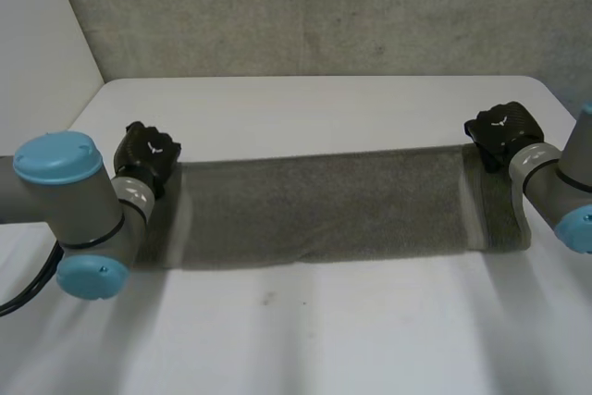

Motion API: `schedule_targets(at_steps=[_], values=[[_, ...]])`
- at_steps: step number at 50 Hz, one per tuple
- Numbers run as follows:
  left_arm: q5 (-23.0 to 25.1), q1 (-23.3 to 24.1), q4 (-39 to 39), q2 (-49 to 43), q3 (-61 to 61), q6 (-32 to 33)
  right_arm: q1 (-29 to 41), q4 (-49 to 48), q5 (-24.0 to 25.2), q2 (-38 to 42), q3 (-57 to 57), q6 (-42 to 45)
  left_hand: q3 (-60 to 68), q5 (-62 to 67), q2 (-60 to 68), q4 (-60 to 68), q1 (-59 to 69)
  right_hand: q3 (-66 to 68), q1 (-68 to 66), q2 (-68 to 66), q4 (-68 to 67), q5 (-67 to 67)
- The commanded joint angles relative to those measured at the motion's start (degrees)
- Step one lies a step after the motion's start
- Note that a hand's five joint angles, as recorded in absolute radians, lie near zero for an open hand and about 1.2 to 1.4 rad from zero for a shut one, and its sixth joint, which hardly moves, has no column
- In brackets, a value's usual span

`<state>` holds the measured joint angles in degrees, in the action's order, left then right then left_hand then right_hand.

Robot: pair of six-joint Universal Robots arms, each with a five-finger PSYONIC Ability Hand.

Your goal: Fold the towel.

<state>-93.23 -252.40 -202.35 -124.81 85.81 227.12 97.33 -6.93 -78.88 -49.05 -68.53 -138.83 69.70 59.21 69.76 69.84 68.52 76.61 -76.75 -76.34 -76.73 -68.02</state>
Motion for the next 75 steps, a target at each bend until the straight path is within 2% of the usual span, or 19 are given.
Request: schedule_targets(at_steps=[1, 6, 7, 8, 9, 10, 12, 15, 16, 24, 32, 40, 47, 52, 68, 70, 71, 72, 75], values=[[0.06, -0.02, -2.16, -0.87, -1.61, -2.38, 1.01, 0.08, -0.22, 3.16, 2.87, 0.13, 10.3, 10.79, 10.24, 10.16, 11.48, 3.39, -3.25, -3.66, -3.27, -1.98], [0.15, -0.02, -2.69, -1.58, -1.78, -2.38, 1.28, 0.34, -0.22, 4.83, 4.63, 0.4, 10.3, 10.79, 10.24, 10.16, 11.48, 3.39, -3.25, -3.66, -3.27, -1.98], [0.15, -0.02, -2.7, -1.58, -1.78, -2.38, 1.28, 0.34, 0.04, 5.19, 4.89, 0.49, 10.3, 10.79, 10.24, 10.16, 11.48, -6.21, 6.35, 5.94, 6.33, 7.62], [0.15, -0.02, -2.78, -1.75, -1.96, -2.38, 1.28, 0.34, 0.04, 5.19, 4.89, 0.49, 10.3, 10.79, 10.24, 10.16, 11.48, -6.31, 6.44, 6.04, 6.43, 7.72], [0.06, -0.02, -2.87, -1.93, -2.39, -2.55, 1.28, 0.08, 0.04, 5.45, 5.16, 0.57, 10.3, 10.79, 10.24, 10.16, 11.48, -46.11, 46.24, 45.84, 46.23, 47.52], [0.06, -0.02, -2.87, -1.93, -2.4, -2.56, 1.37, -0.1, 0.31, 5.45, 5.51, 0.49, 10.3, 10.79, 10.24, 10.16, 11.48, -66.61, 66.75, 66.34, 66.73, 68.02], [-0.64, -0.02, -3.05, -2.02, -3.19, -2.56, 1.46, -0.19, 0.31, 5.28, 6.29, 0.23, -59.7, -59.21, -59.76, -59.84, -58.52, -66.61, 66.75, 66.34, 66.73, 68.02], [-0.9, -0.11, -3.22, -1.84, -3.19, -2.82, 1.98, -0.01, -0.48, 4.32, 8.14, -0.3, -54.6, -54.12, -54.66, -54.75, -53.43, -66.61, 66.75, 66.34, 66.73, 68.02], [-1.17, -0.02, -3.4, -1.41, -3.19, -2.91, 1.98, -0.01, -0.48, 4.31, 8.15, -0.3, -59.7, -59.21, -59.76, -59.84, -58.52, -66.61, 66.75, 66.34, 66.73, 68.02], [-1.43, -0.11, -3.49, 3.42, -2.31, -7.11, 1.98, 0.43, -0.83, -5.36, 4.45, -8.04, -59.7, -59.21, -59.76, -59.84, -58.52, -66.61, 66.75, 66.34, 66.73, 68.02], [-1.52, -1.07, -3.4, 10.2, 1.73, -14.33, 1.37, 2.0, -0.84, -16.59, -7.21, -12.26, -59.7, -59.21, -59.76, -59.84, -58.52, -66.61, 66.75, 66.34, 66.73, 68.02], [-1.08, -2.31, -3.4, 16.18, 8.15, -22.42, 0.76, 6.65, -0.57, -22.05, -18.2, -12.0, -59.7, -59.21, -59.76, -59.84, -58.52, -66.57, 66.7, 66.3, 66.69, 67.98], [-0.91, -1.95, -3.4, 16.79, 12.71, -29.88, -3.19, 8.34, 0.48, -22.14, -24.8, -11.64, -59.7, -59.21, -59.76, -59.84, -58.52, -49.23, 49.37, 48.96, 49.35, 50.64], [-0.99, -1.6, -3.49, 16.79, 13.69, -30.5, -5.39, 3.69, 3.56, -18.99, -28.32, -10.51, -59.7, -59.21, -59.76, -59.84, -58.52, -47.86, 47.99, 47.59, 47.98, 49.27], [-0.91, -1.87, -3.57, 16.79, 14.91, -30.5, -7.42, -0.01, 3.47, -11.33, -27.36, -6.46, -59.7, -59.21, -59.76, -59.84, -58.52, -38.94, 39.08, 38.67, 39.06, 40.35], [-0.99, -1.87, -3.66, 16.79, 14.92, -30.5, -8.03, -0.97, 3.3, -10.37, -26.49, -6.11, -59.7, -59.21, -59.76, -59.84, -58.52, -12.51, 12.65, 12.24, 12.63, 13.92], [-0.99, -1.87, -3.66, 16.79, 14.92, -30.5, -8.03, -0.98, 3.3, -10.37, -26.48, -6.11, -59.7, -59.21, -59.76, -59.84, -58.52, -12.37, 12.5, 12.1, 12.49, 13.77], [-0.99, -1.87, -3.66, 16.79, 14.92, -30.5, -8.38, -1.76, 3.3, -10.11, -26.13, -6.11, -59.7, -59.21, -59.76, -59.84, -58.52, 1.62, -1.49, -1.89, -1.5, -0.22], [-0.99, -1.87, -3.66, 16.79, 15.0, -30.5, -9.52, -3.08, 2.51, -9.23, -24.82, -6.11, -59.7, -59.21, -59.76, -59.84, -58.52, 3.39, -3.25, -3.66, -3.27, -1.98]])
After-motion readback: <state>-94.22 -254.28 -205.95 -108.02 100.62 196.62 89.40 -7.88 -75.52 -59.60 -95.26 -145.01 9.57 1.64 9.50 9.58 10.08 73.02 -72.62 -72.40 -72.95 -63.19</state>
